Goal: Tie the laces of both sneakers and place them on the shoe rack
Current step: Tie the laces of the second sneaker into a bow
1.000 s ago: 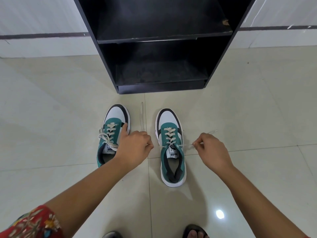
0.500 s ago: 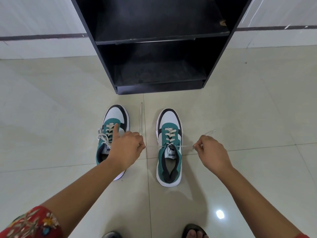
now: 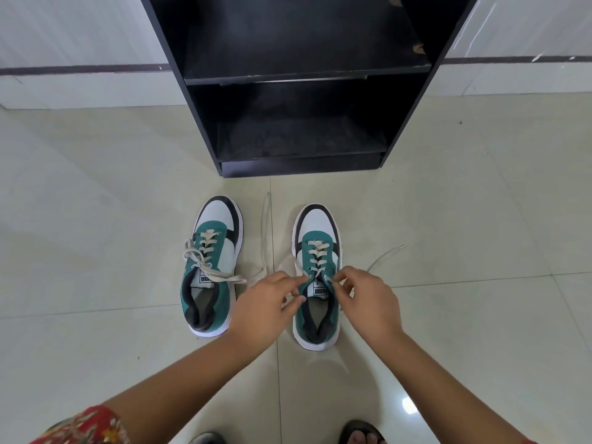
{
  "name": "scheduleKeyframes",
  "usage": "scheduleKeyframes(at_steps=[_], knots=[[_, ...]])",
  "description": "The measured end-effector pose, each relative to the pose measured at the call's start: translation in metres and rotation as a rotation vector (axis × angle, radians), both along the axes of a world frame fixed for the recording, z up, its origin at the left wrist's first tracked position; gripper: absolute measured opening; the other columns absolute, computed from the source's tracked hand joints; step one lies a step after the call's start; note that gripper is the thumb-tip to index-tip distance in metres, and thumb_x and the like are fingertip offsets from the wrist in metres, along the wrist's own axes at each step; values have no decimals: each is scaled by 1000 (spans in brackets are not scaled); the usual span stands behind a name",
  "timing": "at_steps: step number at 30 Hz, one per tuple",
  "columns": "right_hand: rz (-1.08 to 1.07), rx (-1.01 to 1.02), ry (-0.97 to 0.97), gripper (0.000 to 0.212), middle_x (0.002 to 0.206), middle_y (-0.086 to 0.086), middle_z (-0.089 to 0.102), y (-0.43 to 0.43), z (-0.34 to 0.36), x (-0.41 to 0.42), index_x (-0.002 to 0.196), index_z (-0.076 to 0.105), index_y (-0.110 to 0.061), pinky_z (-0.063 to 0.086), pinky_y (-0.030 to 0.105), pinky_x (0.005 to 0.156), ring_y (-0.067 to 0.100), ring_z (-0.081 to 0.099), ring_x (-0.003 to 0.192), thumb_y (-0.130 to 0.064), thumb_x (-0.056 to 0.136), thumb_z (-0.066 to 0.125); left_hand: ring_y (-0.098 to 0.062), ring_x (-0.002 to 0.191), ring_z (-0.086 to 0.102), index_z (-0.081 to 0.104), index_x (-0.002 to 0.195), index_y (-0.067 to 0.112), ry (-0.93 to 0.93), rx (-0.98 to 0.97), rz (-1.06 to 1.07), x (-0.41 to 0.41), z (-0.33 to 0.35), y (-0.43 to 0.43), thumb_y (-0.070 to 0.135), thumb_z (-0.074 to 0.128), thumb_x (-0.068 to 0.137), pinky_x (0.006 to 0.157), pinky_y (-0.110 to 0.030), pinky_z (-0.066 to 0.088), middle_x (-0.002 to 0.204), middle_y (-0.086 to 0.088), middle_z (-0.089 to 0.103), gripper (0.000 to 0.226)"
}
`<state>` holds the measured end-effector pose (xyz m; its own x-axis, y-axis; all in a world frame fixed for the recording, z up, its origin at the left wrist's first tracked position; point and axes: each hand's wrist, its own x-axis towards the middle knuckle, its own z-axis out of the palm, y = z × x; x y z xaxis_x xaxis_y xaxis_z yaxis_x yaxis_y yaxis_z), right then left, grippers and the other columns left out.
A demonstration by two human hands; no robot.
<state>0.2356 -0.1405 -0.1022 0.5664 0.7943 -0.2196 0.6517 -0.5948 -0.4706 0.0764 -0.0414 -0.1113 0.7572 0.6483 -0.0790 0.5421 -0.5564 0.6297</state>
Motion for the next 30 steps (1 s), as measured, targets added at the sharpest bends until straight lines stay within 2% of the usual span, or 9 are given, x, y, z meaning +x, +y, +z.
scheduleKeyframes(at_steps=[3, 5, 11, 14, 17, 20, 23, 27, 30], knots=[[18, 55, 1, 7, 87, 0, 67, 1, -8, -3, 92, 54, -21, 47, 34, 60, 23, 59, 71, -24, 92, 48, -15, 77, 62, 62, 116, 35, 57, 221, -139, -2, -10, 5, 27, 60, 85, 54, -29, 51, 91, 9, 65, 33], [-29, 119, 79, 5, 85, -1, 67, 0, -9, -9, 93, 49, -22, 47, 34, 60, 21, 60, 68, -25, 94, 45, -12, 77, 61, 66, 111, 34, 50, 192, -94, -1, -7, 7, 30, 59, 86, 55, -27, 49, 91, 11, 65, 26], [-413, 5, 454, 61, 72, 5, 71, -3, -13, -9, 74, 60, -9, 53, 40, 69, 21, 68, 68, -68, 79, 44, -17, 80, 64, 66, 87, 16, -96, -787, 552, 23, 9, 9, 41, 57, 87, 71, -29, 50, 86, 0, 68, 27], [-632, 128, 768, 44, 75, 13, 68, 11, -12, -10, 73, 60, -3, 49, 36, 63, 22, 60, 67, -45, 80, 64, -10, 70, 58, 64, 93, 11, -247, -1029, 671, 40, 21, 9, 24, 62, 87, 55, -18, 47, 84, 0, 65, 14], [-709, 220, 963, 16, 75, 10, 62, 23, -2, -12, 72, 59, -7, 45, 22, 56, 20, 57, 69, -16, 84, 65, -9, 70, 59, 64, 100, 3, -314, -1066, 667, 47, 24, 7, 11, 63, 85, 45, -7, 44, 83, -2, 65, 17], [-666, 346, 1036, 11, 79, 5, 63, 27, 3, -15, 78, 56, -9, 47, 13, 53, 11, 59, 68, -7, 88, 56, -10, 73, 61, 66, 88, 5, -292, -1017, 585, 48, 23, 6, 9, 61, 86, 50, -4, 43, 82, -3, 67, 6], [-619, 476, 1027, 12, 89, 5, 66, 25, 1, -19, 84, 54, -7, 45, 6, 54, 3, 63, 70, 1, 91, 48, 4, 65, 58, 61, 84, 8, -286, -994, 505, 47, 22, 6, 6, 50, 92, 52, -2, 42, 80, 0, 63, 13], [-516, 482, 1028, 13, 89, 6, 68, 21, -4, -18, 90, 58, -7, 50, 9, 67, 9, 66, 81, 2, 91, 49, 1, 87, 53, 61, 100, 5, -221, -956, 428, 42, 16, 6, 13, 52, 92, 55, 3, 39, 112, -9, 56, 14], [-422, 436, 1012, 15, 89, 10, 67, 21, -2, -17, 98, 64, -5, 50, 11, 73, 5, 65, 78, -2, 92, 50, 3, 97, 49, 63, 105, 8, -204, -977, 373, 42, 17, 8, 23, 56, 90, 58, 5, 39, 121, -1, 49, 22]])
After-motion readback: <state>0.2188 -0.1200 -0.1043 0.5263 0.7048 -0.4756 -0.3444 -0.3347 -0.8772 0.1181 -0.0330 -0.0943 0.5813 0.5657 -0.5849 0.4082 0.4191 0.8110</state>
